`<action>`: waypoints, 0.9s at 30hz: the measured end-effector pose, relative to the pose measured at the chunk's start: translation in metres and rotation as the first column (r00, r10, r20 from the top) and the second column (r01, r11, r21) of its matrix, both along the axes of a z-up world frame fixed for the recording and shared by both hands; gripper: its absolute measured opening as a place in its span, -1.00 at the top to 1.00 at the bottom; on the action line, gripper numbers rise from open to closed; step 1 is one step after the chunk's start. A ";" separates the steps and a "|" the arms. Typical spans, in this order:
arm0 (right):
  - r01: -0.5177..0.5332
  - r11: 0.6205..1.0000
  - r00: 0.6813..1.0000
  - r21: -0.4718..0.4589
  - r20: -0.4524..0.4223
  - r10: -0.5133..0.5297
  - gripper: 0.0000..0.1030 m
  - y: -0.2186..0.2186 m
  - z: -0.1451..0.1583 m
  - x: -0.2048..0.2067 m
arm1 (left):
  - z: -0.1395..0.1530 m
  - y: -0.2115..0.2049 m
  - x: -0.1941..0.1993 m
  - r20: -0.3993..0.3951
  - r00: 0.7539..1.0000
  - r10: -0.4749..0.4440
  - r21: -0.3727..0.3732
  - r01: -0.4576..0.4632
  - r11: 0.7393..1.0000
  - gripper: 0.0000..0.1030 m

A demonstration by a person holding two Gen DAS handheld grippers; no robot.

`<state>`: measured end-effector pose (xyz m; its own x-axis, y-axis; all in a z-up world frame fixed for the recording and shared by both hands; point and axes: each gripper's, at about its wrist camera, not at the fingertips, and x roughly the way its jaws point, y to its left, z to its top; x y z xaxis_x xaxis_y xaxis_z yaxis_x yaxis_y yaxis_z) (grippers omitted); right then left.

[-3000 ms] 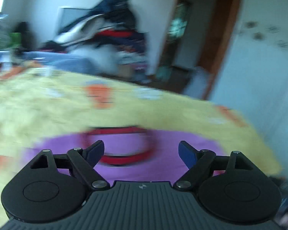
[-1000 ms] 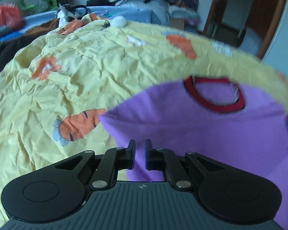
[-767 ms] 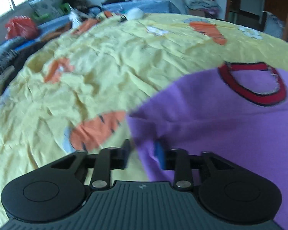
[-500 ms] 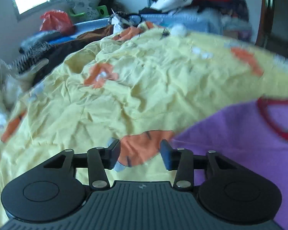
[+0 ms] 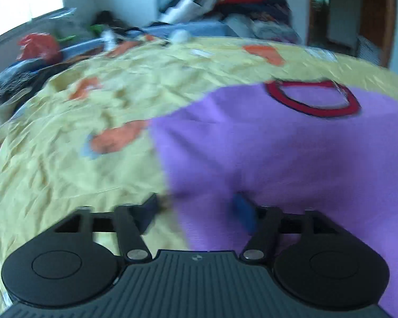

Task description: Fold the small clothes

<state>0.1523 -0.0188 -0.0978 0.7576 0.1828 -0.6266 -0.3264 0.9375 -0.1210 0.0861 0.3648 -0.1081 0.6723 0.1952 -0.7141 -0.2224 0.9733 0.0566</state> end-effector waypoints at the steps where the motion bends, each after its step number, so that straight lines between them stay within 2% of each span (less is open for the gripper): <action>1: -0.001 1.000 1.000 0.005 -0.008 0.001 -0.14 -0.003 0.002 -0.001 | 0.003 0.005 -0.003 0.000 1.000 0.010 -0.010 -0.010 1.000 -0.53; 5: 0.004 0.998 1.000 0.066 0.002 -0.004 -0.15 -0.007 0.017 -0.015 | 0.025 -0.007 -0.024 0.046 0.999 0.023 -0.041 -0.021 0.999 -0.15; 7: -0.022 0.996 0.999 0.085 -0.034 0.025 -0.16 -0.002 0.016 -0.022 | 0.033 -0.024 -0.034 0.070 0.997 -0.015 -0.063 0.019 0.998 -0.17; 11: -0.050 0.997 0.994 0.051 -0.097 0.055 -0.19 0.008 0.003 -0.054 | 0.030 -0.067 -0.062 0.051 0.996 -0.079 -0.087 0.083 0.993 -0.30; 13: -0.047 0.998 0.997 0.035 -0.063 0.049 -0.47 0.007 -0.001 -0.079 | 0.020 -0.084 -0.077 0.005 0.995 -0.101 -0.082 0.101 0.992 -0.31; 14: -0.034 0.999 0.997 0.027 -0.061 0.036 -0.52 0.004 -0.002 -0.091 | 0.013 -0.090 -0.085 -0.020 0.995 -0.099 -0.095 0.097 0.991 -0.34; 15: -0.024 0.999 0.997 0.038 -0.075 0.027 -0.56 0.001 -0.002 -0.098 | 0.008 -0.094 -0.094 -0.020 0.995 -0.096 -0.087 0.094 0.992 -0.46; 16: -0.010 0.998 0.996 0.060 -0.090 0.016 -0.58 -0.004 -0.002 -0.105 | 0.006 -0.102 -0.104 -0.018 0.995 -0.098 -0.041 0.097 0.994 -0.51; 17: 0.001 0.997 0.995 0.078 -0.104 0.007 -0.59 -0.008 -0.002 -0.113 | 0.005 -0.106 -0.113 -0.018 0.996 -0.088 -0.032 0.087 0.996 -0.57; 19: 0.002 0.998 0.995 0.069 -0.099 0.005 -0.63 -0.011 -0.003 -0.128 | 0.005 -0.105 -0.130 -0.026 0.999 -0.034 -0.072 0.032 0.997 -0.65; 27: -0.003 0.996 0.996 0.085 -0.089 0.011 -0.66 -0.020 -0.005 -0.174 | 0.004 -0.124 -0.170 -0.040 0.997 0.066 -0.059 -0.069 0.996 -0.87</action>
<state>-0.0219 -0.0388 -0.1029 0.6974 0.2435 -0.6740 -0.3391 0.9407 -0.0110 -0.0842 0.2408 -0.1038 0.6312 0.1948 -0.7507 -0.2867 0.9580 0.0075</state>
